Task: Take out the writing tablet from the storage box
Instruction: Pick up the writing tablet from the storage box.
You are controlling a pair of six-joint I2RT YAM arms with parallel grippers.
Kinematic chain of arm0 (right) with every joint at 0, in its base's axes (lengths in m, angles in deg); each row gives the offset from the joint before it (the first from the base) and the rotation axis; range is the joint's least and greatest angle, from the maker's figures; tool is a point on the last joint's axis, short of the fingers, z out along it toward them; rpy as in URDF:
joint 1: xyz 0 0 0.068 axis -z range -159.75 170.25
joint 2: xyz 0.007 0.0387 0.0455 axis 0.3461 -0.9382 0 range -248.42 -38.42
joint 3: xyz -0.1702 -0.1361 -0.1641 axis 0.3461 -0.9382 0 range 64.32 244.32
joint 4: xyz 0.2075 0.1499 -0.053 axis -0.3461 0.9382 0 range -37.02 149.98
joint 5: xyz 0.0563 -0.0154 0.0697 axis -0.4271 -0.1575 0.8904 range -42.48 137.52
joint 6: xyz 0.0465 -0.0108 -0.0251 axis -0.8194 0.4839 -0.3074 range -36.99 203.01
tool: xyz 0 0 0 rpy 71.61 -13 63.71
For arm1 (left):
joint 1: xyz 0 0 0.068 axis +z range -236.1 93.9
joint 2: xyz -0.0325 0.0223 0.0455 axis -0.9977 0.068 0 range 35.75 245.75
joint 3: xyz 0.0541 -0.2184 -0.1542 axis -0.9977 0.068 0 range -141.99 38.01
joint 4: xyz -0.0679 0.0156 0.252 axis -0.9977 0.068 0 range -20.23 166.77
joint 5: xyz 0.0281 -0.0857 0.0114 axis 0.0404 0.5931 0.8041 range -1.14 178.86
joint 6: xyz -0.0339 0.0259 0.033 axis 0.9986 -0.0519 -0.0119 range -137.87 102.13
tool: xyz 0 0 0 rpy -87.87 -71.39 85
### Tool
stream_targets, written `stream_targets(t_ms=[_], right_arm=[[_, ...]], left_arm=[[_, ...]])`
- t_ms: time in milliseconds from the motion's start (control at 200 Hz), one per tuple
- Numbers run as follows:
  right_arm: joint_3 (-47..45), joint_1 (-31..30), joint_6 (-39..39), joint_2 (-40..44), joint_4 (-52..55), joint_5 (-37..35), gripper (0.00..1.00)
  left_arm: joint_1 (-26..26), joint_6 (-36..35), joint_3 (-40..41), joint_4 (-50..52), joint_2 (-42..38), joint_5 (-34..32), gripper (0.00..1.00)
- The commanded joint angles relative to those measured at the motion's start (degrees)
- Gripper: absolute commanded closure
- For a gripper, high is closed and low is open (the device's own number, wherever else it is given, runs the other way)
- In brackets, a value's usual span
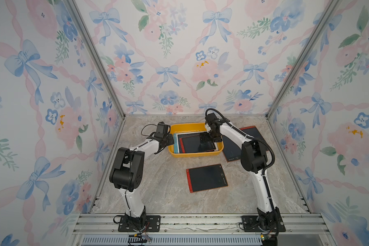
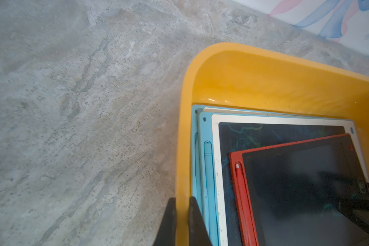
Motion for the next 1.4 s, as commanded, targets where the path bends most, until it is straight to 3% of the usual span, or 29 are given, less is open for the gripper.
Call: stream_targets(t_ms=[0,640,1220,1395], right_arm=[[-3.22,0.21,-2.17,-2.25,1.25,7.61,0.00],[-7.40,0.49,-3.64,-0.91,-3.09,20.38,0.02],[-19.08,3.16,-11.74,4.38,-18.98,33.38,0.05],[-21.76,3.53,-11.07,5.94,-22.26,36.59,0.06]], left_arm=[[-0.57,0.10,-0.60,2.45,2.10,1.15,1.00],[-0.69,0.18,-0.70,2.54,2.21,1.21,1.00],[-0.83,0.31,-0.89,2.47,2.45,1.23,1.00],[-0.89,0.24,-0.91,2.41,2.42,1.28,1.00]])
